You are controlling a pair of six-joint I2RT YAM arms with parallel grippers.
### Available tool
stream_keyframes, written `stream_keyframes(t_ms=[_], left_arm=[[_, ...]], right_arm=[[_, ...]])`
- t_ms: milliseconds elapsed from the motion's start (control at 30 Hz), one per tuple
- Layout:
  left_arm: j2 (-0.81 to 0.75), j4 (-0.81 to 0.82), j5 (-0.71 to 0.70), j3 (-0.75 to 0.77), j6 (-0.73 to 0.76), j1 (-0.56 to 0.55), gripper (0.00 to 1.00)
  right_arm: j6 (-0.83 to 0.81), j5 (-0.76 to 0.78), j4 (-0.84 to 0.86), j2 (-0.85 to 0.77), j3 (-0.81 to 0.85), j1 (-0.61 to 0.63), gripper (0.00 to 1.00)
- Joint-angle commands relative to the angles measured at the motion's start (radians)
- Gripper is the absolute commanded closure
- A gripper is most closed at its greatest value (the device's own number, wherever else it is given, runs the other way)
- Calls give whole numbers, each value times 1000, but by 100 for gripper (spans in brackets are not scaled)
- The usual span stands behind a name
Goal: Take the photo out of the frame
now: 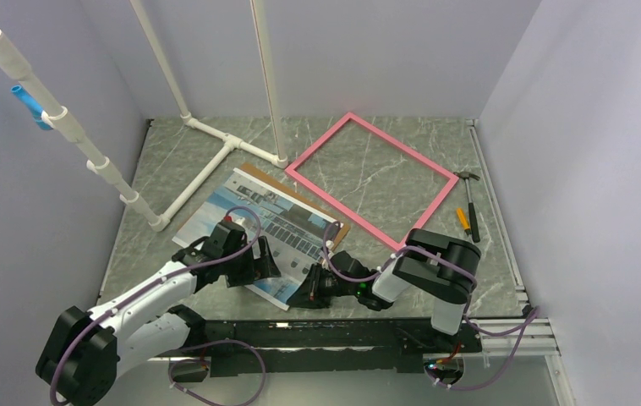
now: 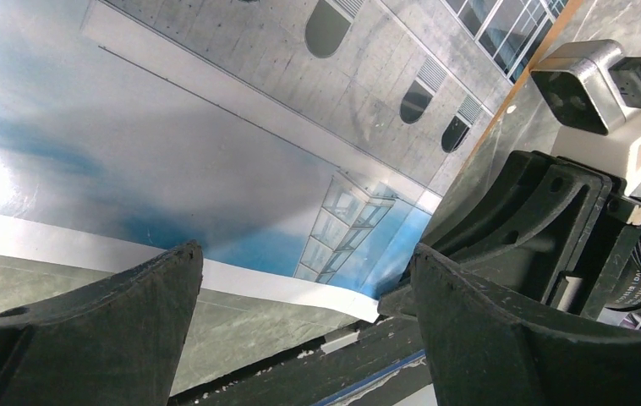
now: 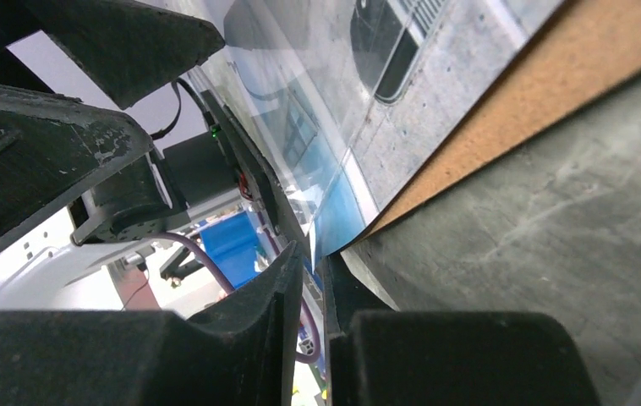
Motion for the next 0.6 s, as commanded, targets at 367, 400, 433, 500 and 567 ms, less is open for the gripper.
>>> stream_keyframes(t_ms=[367, 400, 433, 500, 567], left_arm=[[-19, -16, 8, -31, -12, -3, 4], [-21, -17, 9, -29, -13, -4, 5], [-23, -18, 11, -28, -14, -4, 5], [-30, -25, 10, -22, -13, -3, 4], [-36, -34, 6, -15, -11, -3, 5]], right_arm=[[68, 28, 148, 56, 5, -4, 91], [82, 31, 162, 64, 1, -4, 93], [97, 33, 181, 71, -5, -3, 94], [117, 33, 210, 85, -10, -4, 94], [133, 34, 220, 90, -13, -3, 94]])
